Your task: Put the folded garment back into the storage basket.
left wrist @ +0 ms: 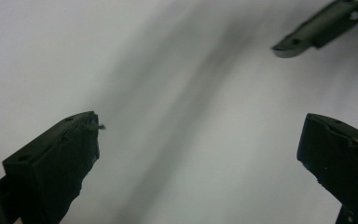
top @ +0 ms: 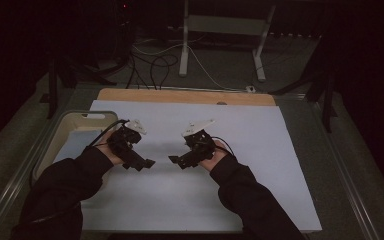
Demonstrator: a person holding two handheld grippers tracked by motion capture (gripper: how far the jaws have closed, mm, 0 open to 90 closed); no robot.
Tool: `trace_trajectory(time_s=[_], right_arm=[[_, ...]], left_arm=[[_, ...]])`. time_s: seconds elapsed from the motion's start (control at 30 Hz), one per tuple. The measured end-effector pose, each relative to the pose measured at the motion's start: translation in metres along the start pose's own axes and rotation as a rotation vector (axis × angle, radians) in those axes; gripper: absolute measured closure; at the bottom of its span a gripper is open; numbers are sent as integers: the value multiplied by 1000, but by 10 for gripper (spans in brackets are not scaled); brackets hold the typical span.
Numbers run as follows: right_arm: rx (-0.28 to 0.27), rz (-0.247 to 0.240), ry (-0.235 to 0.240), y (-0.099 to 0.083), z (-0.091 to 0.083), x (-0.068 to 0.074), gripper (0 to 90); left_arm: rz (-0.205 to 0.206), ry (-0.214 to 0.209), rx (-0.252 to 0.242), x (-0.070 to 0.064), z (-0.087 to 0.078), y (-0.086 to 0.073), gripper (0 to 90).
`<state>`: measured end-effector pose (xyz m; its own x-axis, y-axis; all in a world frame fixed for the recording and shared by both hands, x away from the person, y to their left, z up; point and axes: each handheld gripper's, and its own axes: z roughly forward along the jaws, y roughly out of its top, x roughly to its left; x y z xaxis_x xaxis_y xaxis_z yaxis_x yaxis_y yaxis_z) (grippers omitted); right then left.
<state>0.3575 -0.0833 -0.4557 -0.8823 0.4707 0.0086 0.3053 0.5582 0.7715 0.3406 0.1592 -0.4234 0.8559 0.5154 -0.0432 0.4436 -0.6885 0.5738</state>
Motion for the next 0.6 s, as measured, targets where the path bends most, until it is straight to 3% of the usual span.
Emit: trace_trajectory(time_s=[0.13, 0.27, 0.6], right_arm=[[-4, -3, 9, -9, 0, 0, 88], [-3, -49, 9, -18, 0, 1, 88], [12, -82, 64, -37, -2, 6, 88]], left_arm=[[35, -26, -4, -12, 12, -1, 0], [76, -27, -5, -22, 20, -2, 0], [144, -30, 0, -44, 39, -10, 0]])
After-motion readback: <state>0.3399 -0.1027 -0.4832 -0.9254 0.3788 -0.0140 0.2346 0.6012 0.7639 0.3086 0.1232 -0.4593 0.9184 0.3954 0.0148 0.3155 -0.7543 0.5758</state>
